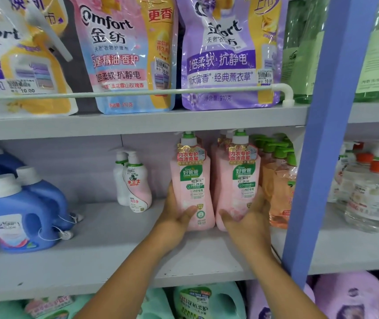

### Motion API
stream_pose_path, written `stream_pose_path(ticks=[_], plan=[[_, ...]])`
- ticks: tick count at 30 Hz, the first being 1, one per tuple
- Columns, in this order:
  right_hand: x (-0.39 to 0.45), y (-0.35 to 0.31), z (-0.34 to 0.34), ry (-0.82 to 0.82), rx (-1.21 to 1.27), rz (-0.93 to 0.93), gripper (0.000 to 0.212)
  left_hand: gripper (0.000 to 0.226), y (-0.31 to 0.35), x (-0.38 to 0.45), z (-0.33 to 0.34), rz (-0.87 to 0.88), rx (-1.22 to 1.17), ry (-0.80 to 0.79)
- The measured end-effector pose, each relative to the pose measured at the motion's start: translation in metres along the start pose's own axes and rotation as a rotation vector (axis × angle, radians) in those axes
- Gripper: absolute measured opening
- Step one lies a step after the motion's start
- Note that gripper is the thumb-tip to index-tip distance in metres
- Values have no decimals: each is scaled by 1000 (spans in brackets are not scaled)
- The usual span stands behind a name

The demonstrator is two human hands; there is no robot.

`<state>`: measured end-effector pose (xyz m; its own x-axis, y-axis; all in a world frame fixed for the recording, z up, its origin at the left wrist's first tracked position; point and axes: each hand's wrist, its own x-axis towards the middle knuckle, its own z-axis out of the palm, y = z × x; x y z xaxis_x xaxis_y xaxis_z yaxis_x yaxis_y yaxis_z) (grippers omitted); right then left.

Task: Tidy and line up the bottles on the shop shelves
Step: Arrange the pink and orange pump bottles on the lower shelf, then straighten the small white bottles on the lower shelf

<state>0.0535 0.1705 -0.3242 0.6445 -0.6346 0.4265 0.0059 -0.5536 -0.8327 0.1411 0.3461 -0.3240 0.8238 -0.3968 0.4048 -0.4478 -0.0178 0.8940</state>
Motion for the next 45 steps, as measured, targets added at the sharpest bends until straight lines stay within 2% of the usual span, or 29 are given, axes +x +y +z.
stream_pose_path(ticks=[3, 7, 12, 21, 23, 25, 26, 28, 30, 32, 34, 36, 39, 45], plan=[[0, 1, 0, -3, 10, -2, 110, 70, 0, -6, 1, -21, -35, 30], [1, 2, -1, -12, 29, 5, 109, 62, -12, -10, -6, -70, -5, 165], [1, 2, 1, -14, 21, 3, 109, 53, -17, -8, -12, -104, -62, 132], [-7, -10, -8, 7, 48, 17, 118, 57, -8, -15, -18, -145, -55, 72], [-20, -20, -11, 125, 32, -97, 107, 55, -10, -19, -26, -185, -57, 110], [-40, -35, -6, 206, 66, -300, 82, 46, -12, -21, -46, -217, -44, 259], [-49, -46, 1, 162, 142, -366, 70, 40, -13, -20, -61, -223, -62, 343], [-63, -71, 24, -25, 284, -411, 51, 32, -11, -12, -96, -230, -31, 480], [-66, -99, 60, -192, 300, -376, 40, 36, -13, 2, -131, -247, 97, 561], [-57, -119, 103, -304, 273, -256, 41, 45, -16, 18, -156, -283, 153, 610], [-43, -135, 142, -397, 207, -110, 41, 53, -25, 31, -170, -291, 89, 602], [-32, -143, 169, -385, 92, -81, 48, 57, -34, 41, -175, -337, 38, 554], [-24, -137, 195, -328, 185, -90, 34, 31, -54, 55, -176, -322, 45, 462], [-19, -124, 225, -274, 70, -49, 42, 31, -78, 72, -183, -309, 21, 317]])
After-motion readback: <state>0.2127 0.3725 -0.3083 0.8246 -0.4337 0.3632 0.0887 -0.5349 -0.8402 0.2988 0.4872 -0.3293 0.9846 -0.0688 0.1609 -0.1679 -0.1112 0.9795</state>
